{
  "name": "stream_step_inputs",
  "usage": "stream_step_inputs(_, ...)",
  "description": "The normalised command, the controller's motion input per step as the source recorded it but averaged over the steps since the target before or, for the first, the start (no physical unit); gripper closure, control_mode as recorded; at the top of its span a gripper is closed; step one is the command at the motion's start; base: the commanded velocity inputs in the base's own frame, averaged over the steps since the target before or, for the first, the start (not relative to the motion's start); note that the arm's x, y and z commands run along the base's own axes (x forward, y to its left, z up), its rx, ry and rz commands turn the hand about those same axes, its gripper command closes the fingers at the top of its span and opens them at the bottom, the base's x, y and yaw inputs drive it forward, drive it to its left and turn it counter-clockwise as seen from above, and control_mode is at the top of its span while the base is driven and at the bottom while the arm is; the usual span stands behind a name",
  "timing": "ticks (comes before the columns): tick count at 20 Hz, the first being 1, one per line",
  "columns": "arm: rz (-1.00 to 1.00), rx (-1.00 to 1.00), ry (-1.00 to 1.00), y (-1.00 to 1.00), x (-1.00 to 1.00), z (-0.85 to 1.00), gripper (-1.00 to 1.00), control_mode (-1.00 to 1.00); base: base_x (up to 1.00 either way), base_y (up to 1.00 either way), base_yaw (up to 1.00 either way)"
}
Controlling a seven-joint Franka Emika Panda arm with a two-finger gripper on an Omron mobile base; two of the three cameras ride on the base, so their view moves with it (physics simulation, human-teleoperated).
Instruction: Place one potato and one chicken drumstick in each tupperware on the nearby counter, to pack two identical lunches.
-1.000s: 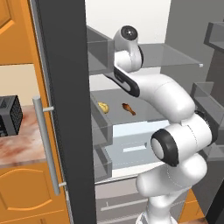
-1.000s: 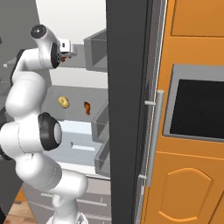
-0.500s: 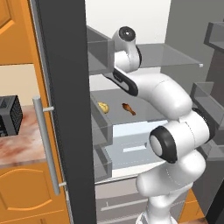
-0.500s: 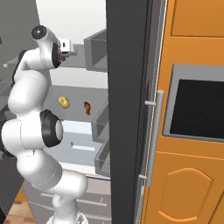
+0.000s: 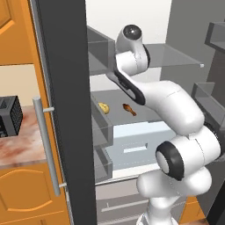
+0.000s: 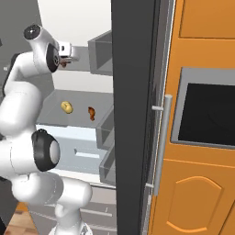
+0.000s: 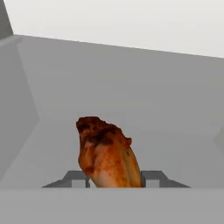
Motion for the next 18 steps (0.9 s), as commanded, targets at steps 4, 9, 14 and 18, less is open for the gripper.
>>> stream_step_inputs(4, -0.24, 0.06, 0.0, -0.51, -1.0, 0.01, 1.0, -1.0, 0.0, 0.0, 0.0)
stream_step_inputs(9, -0.25, 0.21, 0.0, -0.72, -1.0, 0.15, 1.0, -1.0, 0.0, 0.0, 0.0)
stream_step_inputs(14, -0.03, 0.04, -0.01, -0.14, -1.0, 0.02, 1.0, -1.0, 0.0, 0.0, 0.0)
stream_step_inputs(18, 0.04, 0.0, -0.01, 0.0, -0.93, 0.07, 1.0, -1.0, 0.0, 0.0, 0.0)
